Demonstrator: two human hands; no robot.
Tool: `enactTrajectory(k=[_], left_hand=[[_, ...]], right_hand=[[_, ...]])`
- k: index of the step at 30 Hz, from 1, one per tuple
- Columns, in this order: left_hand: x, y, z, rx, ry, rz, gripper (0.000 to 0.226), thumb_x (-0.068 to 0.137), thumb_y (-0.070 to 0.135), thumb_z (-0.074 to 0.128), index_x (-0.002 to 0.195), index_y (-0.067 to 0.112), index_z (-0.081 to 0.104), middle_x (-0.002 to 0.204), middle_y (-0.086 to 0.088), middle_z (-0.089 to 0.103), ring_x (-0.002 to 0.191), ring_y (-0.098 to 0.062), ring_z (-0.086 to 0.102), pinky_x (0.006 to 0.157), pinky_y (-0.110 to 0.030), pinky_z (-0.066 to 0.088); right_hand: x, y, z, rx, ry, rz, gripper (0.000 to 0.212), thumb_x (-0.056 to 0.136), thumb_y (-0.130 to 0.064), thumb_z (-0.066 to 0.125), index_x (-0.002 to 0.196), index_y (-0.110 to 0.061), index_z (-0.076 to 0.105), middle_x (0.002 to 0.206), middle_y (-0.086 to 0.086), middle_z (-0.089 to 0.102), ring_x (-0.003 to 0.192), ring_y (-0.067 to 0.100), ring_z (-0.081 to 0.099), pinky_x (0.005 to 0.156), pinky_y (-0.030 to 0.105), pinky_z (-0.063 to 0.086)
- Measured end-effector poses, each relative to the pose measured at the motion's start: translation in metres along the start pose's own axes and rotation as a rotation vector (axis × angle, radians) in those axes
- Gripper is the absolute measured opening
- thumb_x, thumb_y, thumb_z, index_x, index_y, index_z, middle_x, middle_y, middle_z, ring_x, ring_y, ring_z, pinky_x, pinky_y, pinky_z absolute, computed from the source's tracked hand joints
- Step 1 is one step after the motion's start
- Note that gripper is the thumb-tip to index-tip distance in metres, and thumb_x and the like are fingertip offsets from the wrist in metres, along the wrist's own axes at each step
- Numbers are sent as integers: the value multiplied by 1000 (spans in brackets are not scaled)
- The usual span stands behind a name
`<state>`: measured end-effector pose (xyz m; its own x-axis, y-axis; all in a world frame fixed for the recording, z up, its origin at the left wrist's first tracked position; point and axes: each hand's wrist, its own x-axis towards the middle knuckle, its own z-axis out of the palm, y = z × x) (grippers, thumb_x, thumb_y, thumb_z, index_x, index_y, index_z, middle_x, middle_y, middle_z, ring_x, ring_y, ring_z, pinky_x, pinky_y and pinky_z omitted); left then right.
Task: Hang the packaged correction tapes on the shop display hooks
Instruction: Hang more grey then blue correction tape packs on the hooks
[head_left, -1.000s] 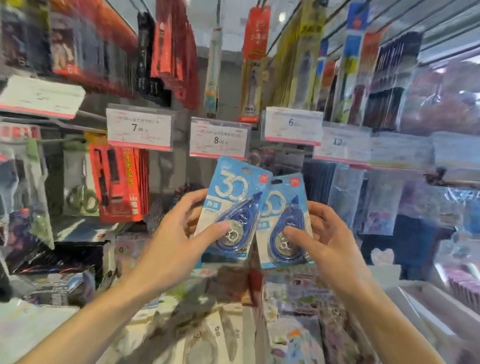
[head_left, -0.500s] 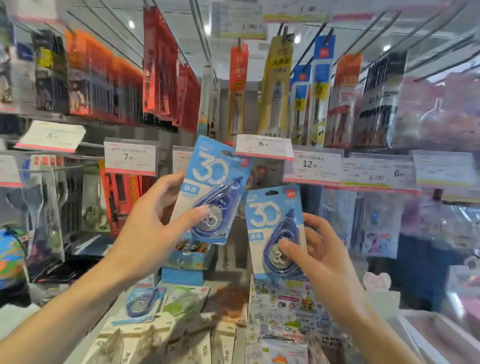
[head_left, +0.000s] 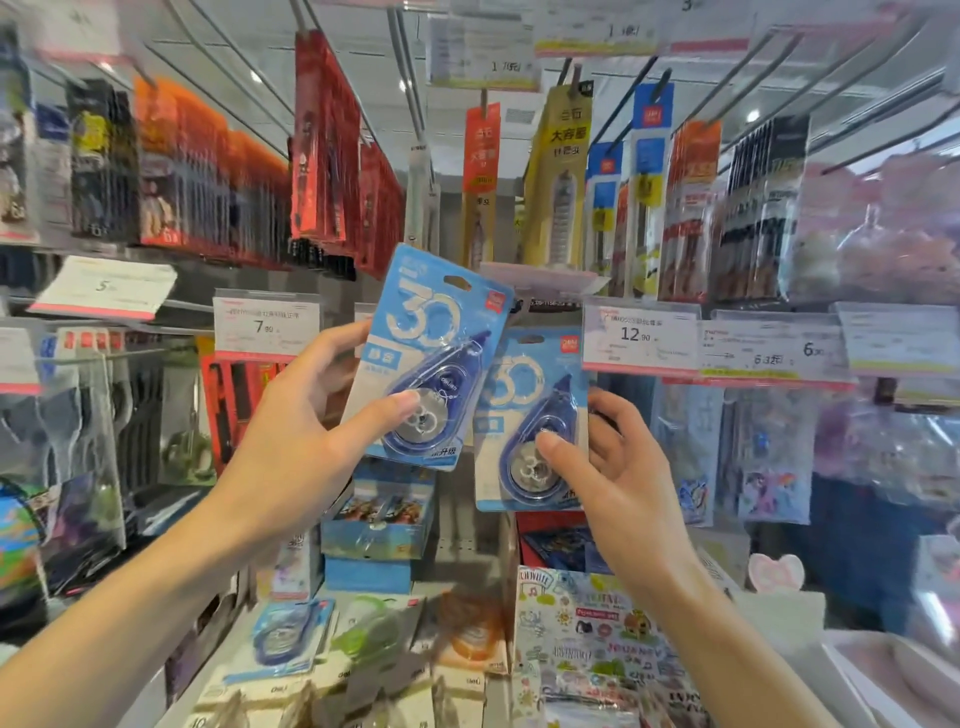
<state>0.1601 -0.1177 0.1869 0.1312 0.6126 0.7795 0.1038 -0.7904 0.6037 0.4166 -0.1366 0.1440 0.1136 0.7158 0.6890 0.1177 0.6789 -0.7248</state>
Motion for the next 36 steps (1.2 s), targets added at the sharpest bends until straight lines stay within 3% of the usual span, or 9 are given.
enactTrajectory(k=[6,10,14,20,23,27,31,34,36], left_hand=[[3,-4,-3,13,-4,13,57,81,34,76,134,37,55,125,13,75,117,-10,70,96,-35,55],[2,-8,-2,-1,-10,18,54,81,34,76,131,42,56,124,15,75,116,-9,70,93,-27,59],[1,-14,-2,-6,-15,4,57,79,40,79,131,42,56,125,16,74,115,-9,71,91,-27,59],[-3,-26,-3,23,19,-42,53,75,53,79,124,46,59,123,15,75,115,-10,72,96,-44,55],[-5,-31,-1,18,33,-81,45,73,53,79,114,50,60,117,15,78,108,-8,74,93,-42,56],[-5,-32,5,17,41,-116,39,77,50,78,110,43,59,103,17,81,94,-5,78,83,-31,54],[-6,-34,7,9,29,-133,35,84,41,80,112,37,59,103,17,81,92,-5,78,79,-25,55],[-10,-36,11,-47,9,-158,33,80,44,78,108,41,61,104,13,82,93,-9,79,73,-19,60],[-14,-39,17,-87,-14,-177,30,84,37,80,108,39,62,104,9,82,93,-12,79,75,-16,58]], right_hand=[[5,1,4,29,-7,-4,40,95,-24,74,126,-41,54,118,-14,78,107,9,76,83,15,58],[5,6,4,26,15,11,51,97,-23,72,139,-33,47,116,-12,79,106,11,77,83,19,60],[8,10,6,-52,71,6,59,98,-28,71,144,-48,39,114,-15,75,99,6,77,75,17,61],[29,26,12,-264,126,60,56,98,-40,67,147,-47,41,103,-31,68,93,-7,70,69,16,55],[46,39,18,-303,135,91,55,101,-34,64,150,-39,41,112,-17,71,89,5,71,63,17,50],[64,55,26,-388,138,170,58,102,-37,62,153,-41,36,135,3,67,114,25,69,87,35,57],[68,59,19,-413,98,239,58,100,-46,62,153,-40,39,120,-7,71,98,4,66,63,9,48],[61,53,3,-461,55,277,43,99,-43,63,140,-30,56,105,-6,75,88,13,70,77,32,59],[51,45,-6,-509,59,265,30,98,-37,65,127,-27,64,104,-3,77,85,17,71,79,37,59]])
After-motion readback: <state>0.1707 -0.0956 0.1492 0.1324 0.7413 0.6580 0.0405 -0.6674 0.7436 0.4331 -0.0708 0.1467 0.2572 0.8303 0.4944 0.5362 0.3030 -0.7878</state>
